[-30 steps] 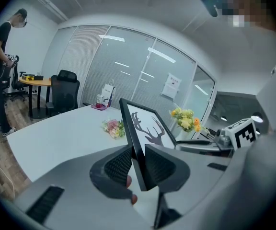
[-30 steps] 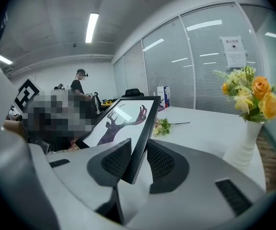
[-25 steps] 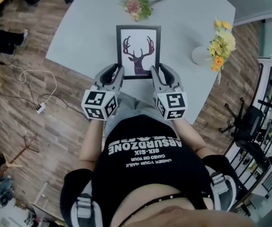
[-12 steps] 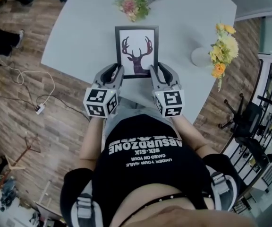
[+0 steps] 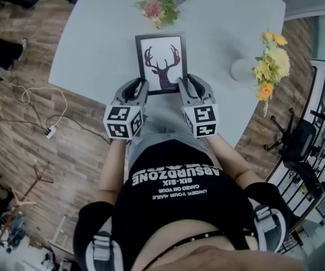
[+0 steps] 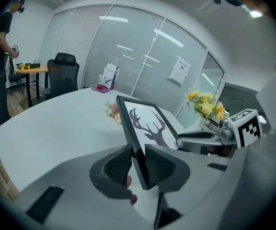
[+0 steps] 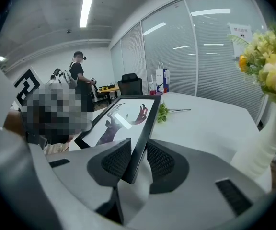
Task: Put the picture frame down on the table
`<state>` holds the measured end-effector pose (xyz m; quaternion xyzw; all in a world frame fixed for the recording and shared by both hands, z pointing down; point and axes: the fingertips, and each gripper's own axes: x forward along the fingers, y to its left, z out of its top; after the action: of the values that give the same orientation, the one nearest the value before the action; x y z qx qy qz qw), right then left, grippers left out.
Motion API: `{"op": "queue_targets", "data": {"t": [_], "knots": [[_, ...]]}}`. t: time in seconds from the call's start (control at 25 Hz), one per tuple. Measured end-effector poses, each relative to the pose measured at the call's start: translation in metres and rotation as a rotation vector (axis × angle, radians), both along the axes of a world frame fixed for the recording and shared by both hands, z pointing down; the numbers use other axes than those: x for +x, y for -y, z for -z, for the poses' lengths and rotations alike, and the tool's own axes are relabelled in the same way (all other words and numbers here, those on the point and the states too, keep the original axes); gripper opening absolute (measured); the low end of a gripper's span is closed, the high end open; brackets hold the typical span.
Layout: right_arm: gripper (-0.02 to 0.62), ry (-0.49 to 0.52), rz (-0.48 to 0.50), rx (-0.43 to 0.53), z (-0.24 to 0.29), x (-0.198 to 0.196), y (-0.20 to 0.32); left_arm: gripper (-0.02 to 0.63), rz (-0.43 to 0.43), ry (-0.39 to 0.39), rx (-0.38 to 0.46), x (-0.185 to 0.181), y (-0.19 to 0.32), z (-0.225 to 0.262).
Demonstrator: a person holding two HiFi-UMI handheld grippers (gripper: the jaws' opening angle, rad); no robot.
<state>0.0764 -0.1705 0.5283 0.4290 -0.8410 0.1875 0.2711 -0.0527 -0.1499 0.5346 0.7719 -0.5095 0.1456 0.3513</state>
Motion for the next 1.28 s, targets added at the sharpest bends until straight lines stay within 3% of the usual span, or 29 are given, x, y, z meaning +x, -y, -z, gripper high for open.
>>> {"op": "queue_targets", "data": {"t": [1.28], "knots": [[0.115, -0.090, 0.008, -0.147, -0.085, -0.016, 0.026, 0.098, -0.015, 0.019, -0.191, -0.013, 0.023, -0.088]]}}
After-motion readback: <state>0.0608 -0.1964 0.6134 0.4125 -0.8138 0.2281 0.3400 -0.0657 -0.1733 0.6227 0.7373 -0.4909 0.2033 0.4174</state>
